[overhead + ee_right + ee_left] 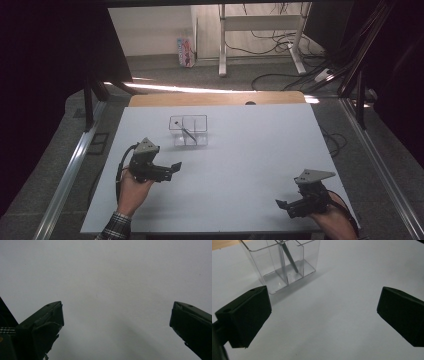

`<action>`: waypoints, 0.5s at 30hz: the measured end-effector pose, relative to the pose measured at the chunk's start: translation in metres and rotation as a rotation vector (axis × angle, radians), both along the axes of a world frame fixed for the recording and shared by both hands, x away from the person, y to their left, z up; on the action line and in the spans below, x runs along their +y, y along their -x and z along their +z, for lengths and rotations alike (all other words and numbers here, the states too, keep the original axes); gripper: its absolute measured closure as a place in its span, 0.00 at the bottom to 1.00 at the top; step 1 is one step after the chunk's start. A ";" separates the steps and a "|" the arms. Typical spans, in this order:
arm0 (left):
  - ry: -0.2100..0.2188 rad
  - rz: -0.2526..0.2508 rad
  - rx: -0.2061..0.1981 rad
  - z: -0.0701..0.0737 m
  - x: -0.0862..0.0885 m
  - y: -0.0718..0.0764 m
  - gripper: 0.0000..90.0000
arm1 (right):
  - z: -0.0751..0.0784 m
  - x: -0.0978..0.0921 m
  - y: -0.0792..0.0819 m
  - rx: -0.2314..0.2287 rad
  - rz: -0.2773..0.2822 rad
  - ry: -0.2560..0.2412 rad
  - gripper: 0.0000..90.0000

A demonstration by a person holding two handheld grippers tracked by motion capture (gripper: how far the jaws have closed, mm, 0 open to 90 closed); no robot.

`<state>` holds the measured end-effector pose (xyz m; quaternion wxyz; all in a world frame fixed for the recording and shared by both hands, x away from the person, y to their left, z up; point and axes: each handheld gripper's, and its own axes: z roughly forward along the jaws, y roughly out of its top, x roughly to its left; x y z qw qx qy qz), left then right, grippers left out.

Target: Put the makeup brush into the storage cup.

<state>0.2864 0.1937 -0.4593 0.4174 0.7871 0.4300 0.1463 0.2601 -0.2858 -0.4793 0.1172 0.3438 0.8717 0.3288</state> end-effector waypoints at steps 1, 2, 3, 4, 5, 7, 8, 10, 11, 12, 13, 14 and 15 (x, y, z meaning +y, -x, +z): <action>0.004 -0.001 0.002 0.000 0.001 0.002 0.00 | 0.000 0.000 0.000 0.000 0.000 0.000 0.00; 0.006 -0.002 0.002 -0.001 0.001 0.003 0.00 | 0.000 0.000 0.000 0.000 -0.001 -0.001 0.00; 0.006 0.000 0.002 -0.001 0.002 0.005 0.00 | 0.000 0.000 0.000 0.000 -0.001 -0.001 0.00; 0.006 0.000 0.004 -0.001 0.002 0.006 0.00 | 0.000 0.000 0.000 0.000 -0.001 -0.001 0.00; 0.006 0.001 0.005 -0.001 0.002 0.007 0.00 | 0.000 0.000 0.000 0.000 -0.001 -0.001 0.00; 0.009 0.004 0.007 -0.002 0.003 0.010 0.00 | 0.000 0.000 0.000 0.001 0.000 -0.001 0.00; 0.010 0.000 0.006 -0.002 0.003 0.010 0.00 | 0.000 0.000 0.000 0.001 0.000 -0.001 0.00; 0.011 0.001 0.006 -0.002 0.004 0.013 0.00 | 0.000 0.000 0.000 -0.001 0.002 0.001 0.00; 0.013 0.002 0.007 -0.003 0.004 0.014 0.00 | 0.000 0.001 0.000 0.002 0.001 0.001 0.00; 0.013 0.002 0.009 -0.003 0.005 0.015 0.00 | 0.000 0.001 0.000 0.004 0.001 -0.001 0.00; 0.014 0.001 0.009 -0.004 0.005 0.016 0.00 | 0.000 0.001 0.000 0.003 0.004 0.000 0.00; 0.013 0.003 0.009 -0.004 0.005 0.017 0.00 | 0.000 0.001 0.000 0.005 0.004 0.000 0.00; 0.012 0.002 0.011 -0.005 0.006 0.018 0.00 | 0.000 0.001 0.000 0.005 0.005 0.000 0.00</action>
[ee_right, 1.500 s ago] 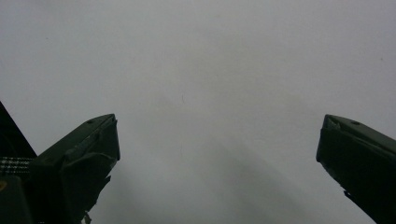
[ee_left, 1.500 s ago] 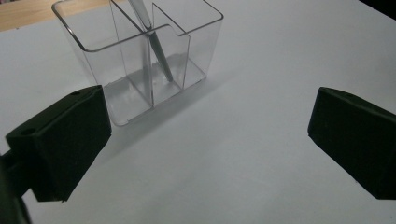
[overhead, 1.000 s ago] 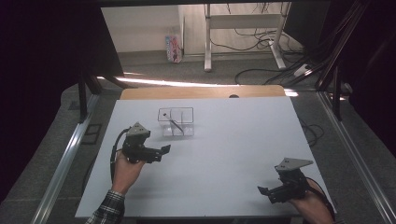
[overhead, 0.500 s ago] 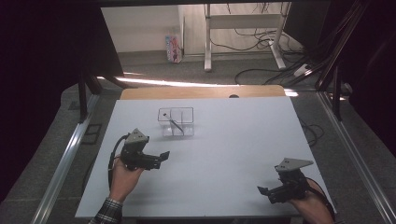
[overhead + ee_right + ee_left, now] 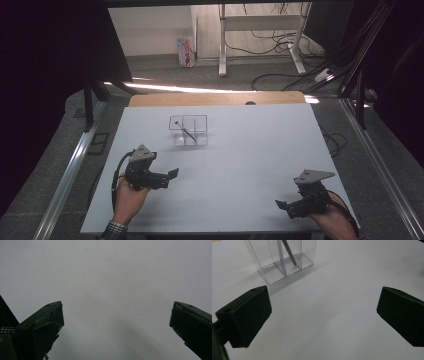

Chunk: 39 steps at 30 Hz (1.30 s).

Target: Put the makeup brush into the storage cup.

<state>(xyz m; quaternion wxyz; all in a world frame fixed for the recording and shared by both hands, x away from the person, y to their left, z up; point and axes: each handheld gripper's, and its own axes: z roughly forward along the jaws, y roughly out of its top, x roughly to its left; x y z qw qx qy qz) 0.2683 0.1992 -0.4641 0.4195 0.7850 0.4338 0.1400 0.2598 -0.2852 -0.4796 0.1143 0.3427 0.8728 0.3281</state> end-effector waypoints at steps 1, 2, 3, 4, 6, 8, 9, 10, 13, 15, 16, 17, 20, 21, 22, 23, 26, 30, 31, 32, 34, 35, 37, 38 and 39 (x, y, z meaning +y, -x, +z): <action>0.001 0.001 0.001 0.000 0.000 0.001 0.00 | 0.000 0.000 0.000 0.000 0.000 0.000 0.00; 0.000 0.002 0.000 -0.001 0.001 0.002 0.00 | 0.000 0.000 0.000 0.000 -0.001 0.000 0.00; 0.001 0.004 0.000 -0.001 0.001 0.003 0.00 | 0.000 0.000 0.000 0.001 -0.002 0.000 0.00; 0.001 0.003 0.000 -0.001 0.002 0.005 0.00 | 0.000 0.000 0.000 0.000 -0.001 0.000 0.00; 0.001 0.004 -0.003 -0.002 0.003 0.007 0.00 | 0.000 0.000 0.000 0.002 -0.002 -0.001 0.00; 0.001 0.005 -0.004 -0.002 0.004 0.010 0.00 | 0.000 0.000 0.000 0.000 -0.002 0.001 0.00; 0.002 0.008 -0.003 -0.002 0.004 0.011 0.00 | 0.000 0.000 0.000 0.000 -0.002 0.001 0.00; 0.001 0.008 -0.004 -0.002 0.004 0.013 0.00 | 0.000 0.000 0.000 0.003 -0.006 0.001 0.00; -0.002 0.013 -0.009 -0.002 0.006 0.017 0.00 | 0.000 0.000 0.000 0.002 -0.005 0.001 0.00; 0.001 0.019 -0.011 -0.001 0.007 0.020 0.00 | 0.000 0.000 0.000 0.000 -0.005 0.000 0.00; 0.002 0.018 -0.012 -0.001 0.007 0.021 0.00 | 0.000 0.000 0.000 0.000 -0.005 -0.002 0.00; 0.004 0.018 -0.014 0.000 0.007 0.023 0.00 | 0.000 0.000 0.000 0.002 -0.007 -0.002 0.00; -0.007 0.017 -0.019 0.000 0.007 0.028 0.00 | 0.001 0.000 0.000 0.002 -0.008 -0.002 0.00; -0.010 0.019 -0.019 0.000 0.007 0.029 0.00 | 0.001 0.000 0.000 0.002 -0.007 -0.002 0.00; -0.014 0.017 -0.019 0.000 0.007 0.030 0.00 | 0.001 0.000 0.000 0.002 -0.008 -0.002 0.00; -0.016 0.020 -0.018 -0.001 0.007 0.031 0.00 | 0.001 0.000 0.000 0.003 -0.008 -0.003 0.00; -0.020 0.021 -0.019 -0.001 0.008 0.035 0.00 | 0.001 0.000 0.000 0.004 -0.009 -0.001 0.00; -0.019 0.021 -0.018 -0.002 0.011 0.040 0.01 | 0.001 -0.001 0.000 0.004 -0.010 -0.002 0.00; -0.016 0.023 -0.018 -0.002 0.011 0.041 0.01 | 0.001 -0.001 0.000 0.005 -0.009 -0.002 0.00; -0.016 0.022 -0.015 -0.003 0.011 0.042 0.01 | 0.001 -0.001 0.000 0.005 -0.009 -0.002 0.00; -0.018 0.026 -0.014 -0.004 0.012 0.044 0.01 | 0.000 -0.001 0.001 0.006 -0.010 -0.004 0.00; -0.019 0.026 -0.013 -0.004 0.013 0.045 0.01 | 0.000 -0.001 0.000 0.006 -0.010 -0.004 0.00; -0.022 0.025 -0.012 -0.005 0.013 0.047 0.01 | 0.000 -0.001 0.000 0.006 -0.010 -0.003 0.00; -0.024 0.027 -0.012 -0.005 0.013 0.048 0.01 | 0.000 0.000 0.000 0.006 -0.010 -0.002 0.00; -0.026 0.027 -0.012 -0.005 0.013 0.050 0.01 | 0.000 0.000 0.000 0.007 -0.009 -0.002 0.00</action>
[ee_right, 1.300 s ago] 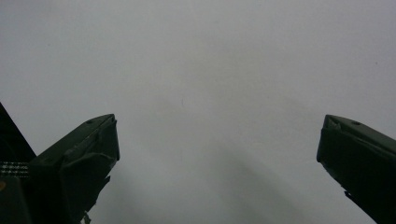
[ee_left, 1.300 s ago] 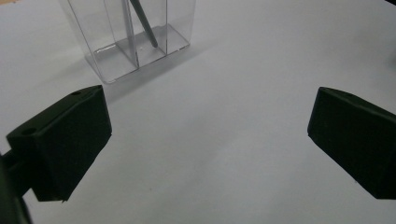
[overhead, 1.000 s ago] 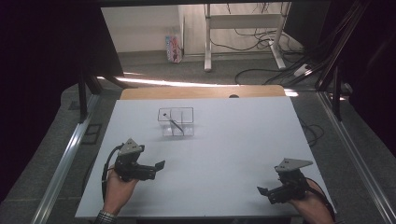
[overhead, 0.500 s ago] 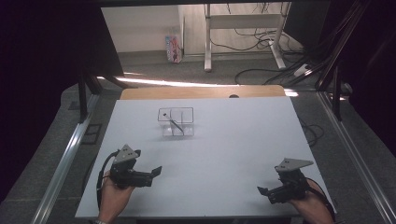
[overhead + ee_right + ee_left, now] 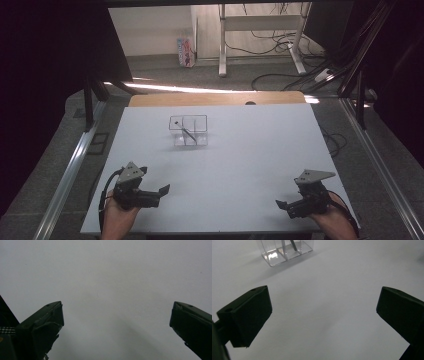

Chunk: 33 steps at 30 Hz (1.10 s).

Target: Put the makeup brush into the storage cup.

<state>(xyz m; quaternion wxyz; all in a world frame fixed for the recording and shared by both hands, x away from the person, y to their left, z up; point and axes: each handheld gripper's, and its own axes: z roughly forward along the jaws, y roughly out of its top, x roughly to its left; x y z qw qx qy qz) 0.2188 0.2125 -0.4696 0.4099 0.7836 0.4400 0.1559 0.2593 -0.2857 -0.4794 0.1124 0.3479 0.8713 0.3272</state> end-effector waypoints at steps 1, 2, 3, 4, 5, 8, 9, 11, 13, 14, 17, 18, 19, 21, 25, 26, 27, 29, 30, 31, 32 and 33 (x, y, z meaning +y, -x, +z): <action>-0.002 0.000 0.000 0.000 0.000 0.001 0.01 | 0.000 0.000 0.000 0.000 0.000 0.000 0.00; -0.005 -0.002 0.000 0.000 0.000 0.002 0.01 | 0.000 0.000 0.000 0.001 0.000 0.001 0.00; -0.011 -0.002 0.002 0.000 0.001 0.003 0.01 | 0.000 0.000 0.000 0.001 0.000 0.001 0.00; -0.016 -0.001 0.002 0.000 0.001 0.004 0.01 | 0.000 0.000 0.000 0.001 0.000 0.000 0.00; -0.025 0.000 0.001 0.000 0.001 0.006 0.01 | 0.000 0.000 0.000 0.000 0.001 0.000 0.00; -0.026 0.002 0.000 -0.001 0.003 0.010 0.01 | 0.000 0.000 0.000 0.001 0.001 0.001 0.00; -0.026 0.004 -0.001 -0.001 0.004 0.011 0.01 | 0.000 0.000 0.000 -0.001 0.002 0.004 0.00; -0.023 0.007 -0.003 -0.002 0.006 0.014 0.01 | 0.000 0.000 0.000 0.000 0.002 0.005 0.00; -0.023 0.011 -0.005 -0.002 0.008 0.017 0.01 | 0.000 0.000 0.000 -0.001 0.001 0.004 0.00; -0.023 0.013 -0.007 -0.003 0.009 0.019 0.01 | 0.000 0.000 0.000 -0.001 0.001 0.005 0.00; -0.025 0.019 -0.009 -0.003 0.011 0.023 0.01 | 0.000 0.000 0.000 0.000 0.000 0.005 0.00; -0.027 0.021 -0.010 -0.004 0.012 0.024 0.01 | 0.000 0.000 0.000 0.000 0.000 0.006 0.00; -0.030 0.023 -0.008 -0.004 0.012 0.025 0.01 | 0.000 0.000 0.000 0.000 0.000 0.007 0.00; -0.037 0.027 -0.008 -0.005 0.013 0.027 0.01 | 0.000 0.000 0.000 0.000 -0.001 0.006 0.00; -0.046 0.033 -0.004 -0.007 0.015 0.031 0.01 | -0.001 0.000 0.000 0.000 -0.001 0.008 0.00; -0.050 0.031 -0.003 -0.008 0.015 0.032 0.01 | -0.001 0.000 0.000 -0.001 -0.001 0.009 0.00; -0.047 0.035 -0.003 -0.009 0.015 0.033 0.01 | -0.001 0.000 0.000 0.000 -0.001 0.009 0.00; -0.050 0.039 0.000 -0.010 0.016 0.035 0.01 | -0.001 0.000 0.000 0.000 -0.001 0.010 0.00; -0.052 0.040 0.002 -0.011 0.016 0.036 0.01 | -0.001 0.000 0.000 0.000 -0.001 0.010 0.00; -0.055 0.040 0.005 -0.012 0.016 0.036 0.01 | -0.001 0.000 0.000 0.000 0.000 0.011 0.00; -0.058 0.041 0.009 -0.013 0.016 0.037 0.01 | -0.001 0.000 0.000 -0.001 0.002 0.012 0.00; -0.060 0.040 0.013 -0.014 0.017 0.037 0.01 | -0.001 0.000 0.000 -0.001 0.002 0.012 0.00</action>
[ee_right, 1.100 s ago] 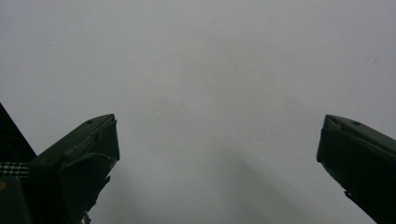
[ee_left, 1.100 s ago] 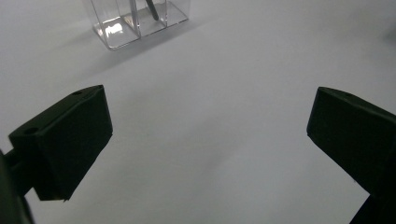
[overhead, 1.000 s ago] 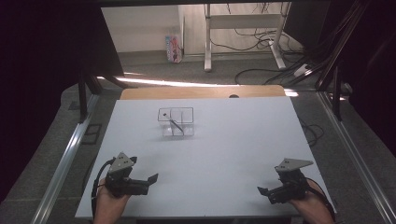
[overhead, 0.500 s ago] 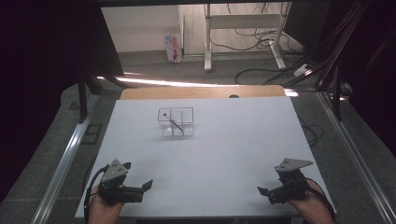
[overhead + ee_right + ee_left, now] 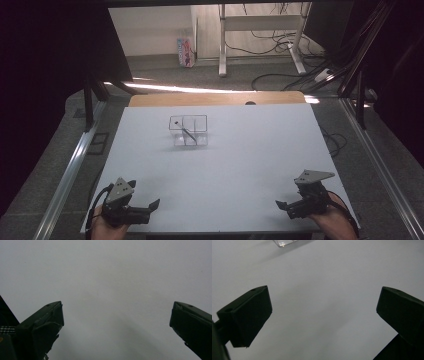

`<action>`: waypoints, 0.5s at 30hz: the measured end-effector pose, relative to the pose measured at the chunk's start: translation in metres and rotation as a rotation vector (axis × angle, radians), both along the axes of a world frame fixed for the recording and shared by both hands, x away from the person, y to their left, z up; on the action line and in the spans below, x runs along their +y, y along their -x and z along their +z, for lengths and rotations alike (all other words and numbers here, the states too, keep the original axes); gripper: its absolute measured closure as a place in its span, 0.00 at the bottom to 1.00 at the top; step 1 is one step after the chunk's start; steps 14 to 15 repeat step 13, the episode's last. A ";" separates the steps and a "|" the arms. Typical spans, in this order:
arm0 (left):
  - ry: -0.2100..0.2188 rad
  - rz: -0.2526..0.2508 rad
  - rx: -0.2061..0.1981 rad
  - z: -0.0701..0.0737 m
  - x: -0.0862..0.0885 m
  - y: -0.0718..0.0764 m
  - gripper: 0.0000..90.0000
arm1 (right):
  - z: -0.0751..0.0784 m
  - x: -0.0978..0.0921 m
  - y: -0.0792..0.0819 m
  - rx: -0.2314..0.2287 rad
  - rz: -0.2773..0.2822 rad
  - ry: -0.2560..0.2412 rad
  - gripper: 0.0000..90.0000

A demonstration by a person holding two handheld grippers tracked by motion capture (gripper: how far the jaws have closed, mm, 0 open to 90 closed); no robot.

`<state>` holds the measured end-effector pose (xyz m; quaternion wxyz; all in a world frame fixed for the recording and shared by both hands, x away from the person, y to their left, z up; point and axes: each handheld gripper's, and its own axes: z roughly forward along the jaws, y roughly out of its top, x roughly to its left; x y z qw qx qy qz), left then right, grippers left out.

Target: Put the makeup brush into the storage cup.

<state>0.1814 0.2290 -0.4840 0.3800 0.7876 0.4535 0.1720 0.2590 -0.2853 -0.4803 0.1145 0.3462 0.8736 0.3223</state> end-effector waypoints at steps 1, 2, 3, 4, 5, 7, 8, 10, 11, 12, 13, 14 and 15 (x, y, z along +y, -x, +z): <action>0.001 0.001 0.004 -0.001 0.000 0.001 0.01 | 0.000 0.000 0.000 0.000 0.000 0.001 0.00; 0.000 -0.002 0.010 -0.002 0.001 0.001 0.01 | 0.000 0.000 0.000 0.000 0.000 0.001 0.00; 0.001 -0.001 0.018 -0.003 0.001 0.002 0.01 | 0.000 0.000 0.000 0.001 0.000 0.001 0.00; -0.001 -0.001 0.023 -0.004 0.001 0.002 0.01 | 0.000 0.000 0.000 0.000 0.000 0.001 0.00; -0.003 0.000 0.029 -0.005 0.002 0.002 0.01 | 0.000 0.000 0.000 0.000 0.000 0.001 0.00; -0.005 0.004 0.040 -0.007 0.003 0.003 0.01 | 0.000 0.000 0.000 0.001 -0.001 0.001 0.00; -0.003 0.006 0.043 -0.008 0.004 0.004 0.01 | 0.000 0.000 0.001 0.001 0.000 0.004 0.00; 0.005 0.007 0.041 -0.008 0.005 0.005 0.01 | 0.000 0.001 0.001 0.000 0.001 0.004 0.00; 0.011 0.008 0.041 -0.008 0.006 0.005 0.01 | 0.000 0.001 0.001 0.000 0.001 0.005 0.00; 0.017 0.009 0.038 -0.008 0.007 0.005 0.00 | 0.000 0.000 0.000 -0.001 0.003 0.005 0.00; 0.022 0.010 0.035 -0.008 0.007 0.005 0.00 | -0.001 0.000 0.000 0.000 0.000 0.004 0.00; 0.022 0.010 0.035 -0.008 0.007 0.005 0.00 | -0.001 0.000 0.000 0.000 0.000 0.004 0.00; 0.022 0.010 0.035 -0.008 0.007 0.005 0.00 | -0.001 0.000 0.000 0.000 0.000 0.004 0.00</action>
